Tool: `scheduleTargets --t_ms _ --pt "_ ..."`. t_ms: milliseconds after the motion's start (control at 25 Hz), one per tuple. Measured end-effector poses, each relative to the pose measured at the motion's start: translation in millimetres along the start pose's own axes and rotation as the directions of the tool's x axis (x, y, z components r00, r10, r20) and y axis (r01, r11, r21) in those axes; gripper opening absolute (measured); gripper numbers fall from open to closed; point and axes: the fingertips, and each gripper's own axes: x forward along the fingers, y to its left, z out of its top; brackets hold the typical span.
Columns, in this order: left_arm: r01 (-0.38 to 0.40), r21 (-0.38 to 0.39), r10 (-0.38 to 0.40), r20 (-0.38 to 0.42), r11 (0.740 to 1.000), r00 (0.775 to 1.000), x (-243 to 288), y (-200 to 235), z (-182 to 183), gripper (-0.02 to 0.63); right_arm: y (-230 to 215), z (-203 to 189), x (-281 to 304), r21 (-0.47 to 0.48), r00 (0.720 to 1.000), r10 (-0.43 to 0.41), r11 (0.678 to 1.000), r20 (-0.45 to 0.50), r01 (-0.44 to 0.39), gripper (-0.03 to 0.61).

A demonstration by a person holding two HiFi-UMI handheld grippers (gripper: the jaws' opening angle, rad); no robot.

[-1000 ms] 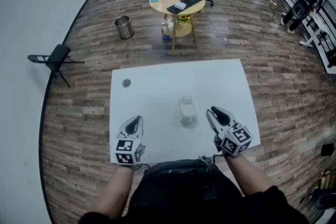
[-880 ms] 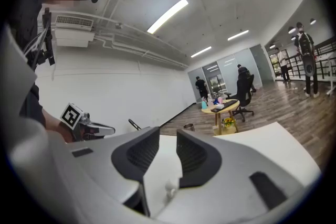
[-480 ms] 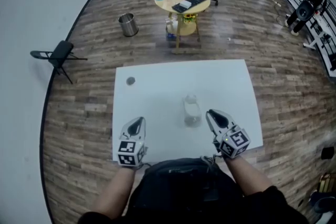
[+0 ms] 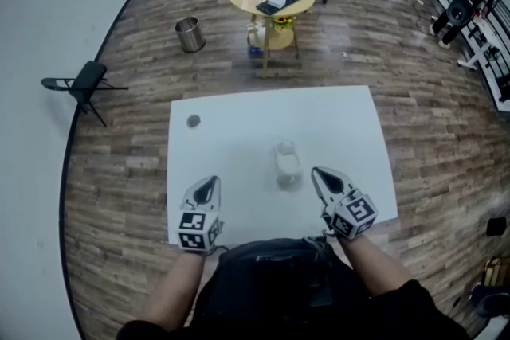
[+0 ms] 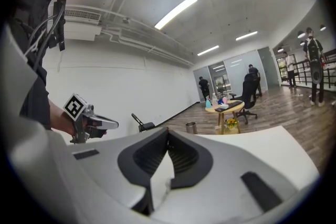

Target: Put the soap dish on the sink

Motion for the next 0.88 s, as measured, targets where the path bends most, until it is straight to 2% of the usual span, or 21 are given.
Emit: scheduleTargets --t_ms 320,880 --pt "0.031 0.015 -0.031 -0.006 0.999 1.000 7 -8 3 -0.011 -11 -13 -13 -0.030 0.997 -0.053 0.998 -0.050 0.051 0.006" --pt "0.033 0.020 -0.033 -0.013 0.999 0.999 -4 -11 -5 -0.011 -8 -22 -22 -0.014 0.995 -0.082 0.997 -0.053 0.082 0.006"
